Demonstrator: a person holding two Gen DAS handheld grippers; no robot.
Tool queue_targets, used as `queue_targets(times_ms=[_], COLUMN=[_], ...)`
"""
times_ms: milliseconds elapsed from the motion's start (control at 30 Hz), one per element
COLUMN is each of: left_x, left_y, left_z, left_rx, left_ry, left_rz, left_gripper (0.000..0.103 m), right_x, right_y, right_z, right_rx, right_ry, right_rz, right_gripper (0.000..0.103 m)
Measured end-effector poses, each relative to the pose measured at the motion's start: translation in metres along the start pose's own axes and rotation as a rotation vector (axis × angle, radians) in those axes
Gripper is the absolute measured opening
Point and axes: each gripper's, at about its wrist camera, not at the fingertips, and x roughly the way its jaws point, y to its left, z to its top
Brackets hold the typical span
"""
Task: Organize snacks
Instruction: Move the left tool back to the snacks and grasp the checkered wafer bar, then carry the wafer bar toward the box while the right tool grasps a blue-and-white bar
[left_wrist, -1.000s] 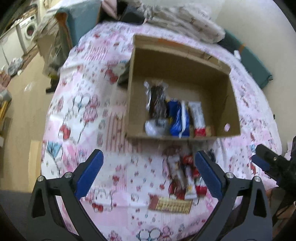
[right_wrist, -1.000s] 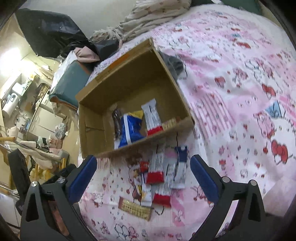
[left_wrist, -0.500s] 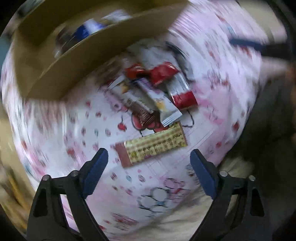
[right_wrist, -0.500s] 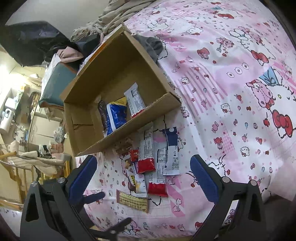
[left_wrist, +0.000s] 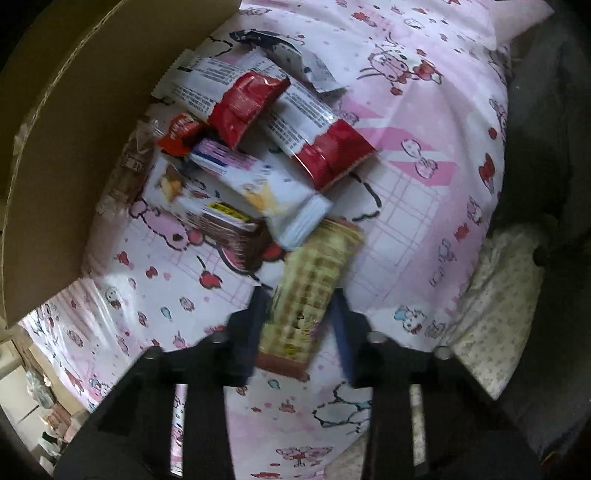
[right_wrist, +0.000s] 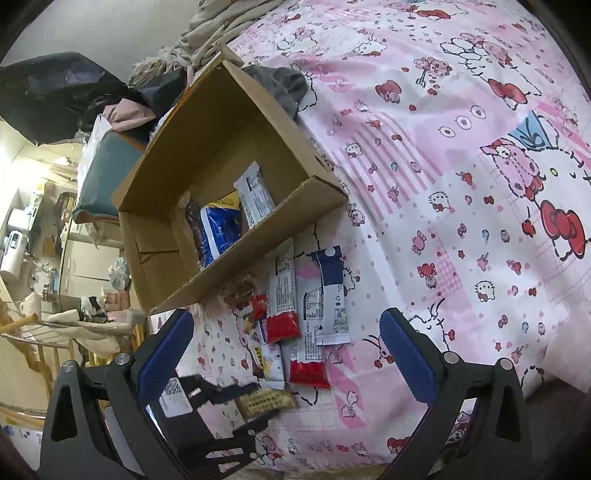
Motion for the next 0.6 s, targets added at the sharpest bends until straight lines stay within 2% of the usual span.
queue_targets(times_ms=[167, 300, 600], left_x=[-0.010, -0.038, -0.086], left_y=[0.002, 0.017, 0.059], left_z=[-0.016, -0.023, -0.057], left_rx=[-0.042, -0.148, -0.437], left_ry=[-0.034, -0.093, -0.273], left_rz=[-0.036, -0.103, -0.159], left_gripper=[0.022, 0.022, 0.022], right_x=[0.004, 0.007, 0.009], right_y=[0.002, 0.003, 0.004], right_z=[0.000, 0.000, 0.000], right_rx=[-0.001, -0.003, 0.002], right_ry=[0.014, 0.023, 0.031], right_rz=[0.000, 0.000, 0.002], right_gripper=[0.103, 0.103, 0.103])
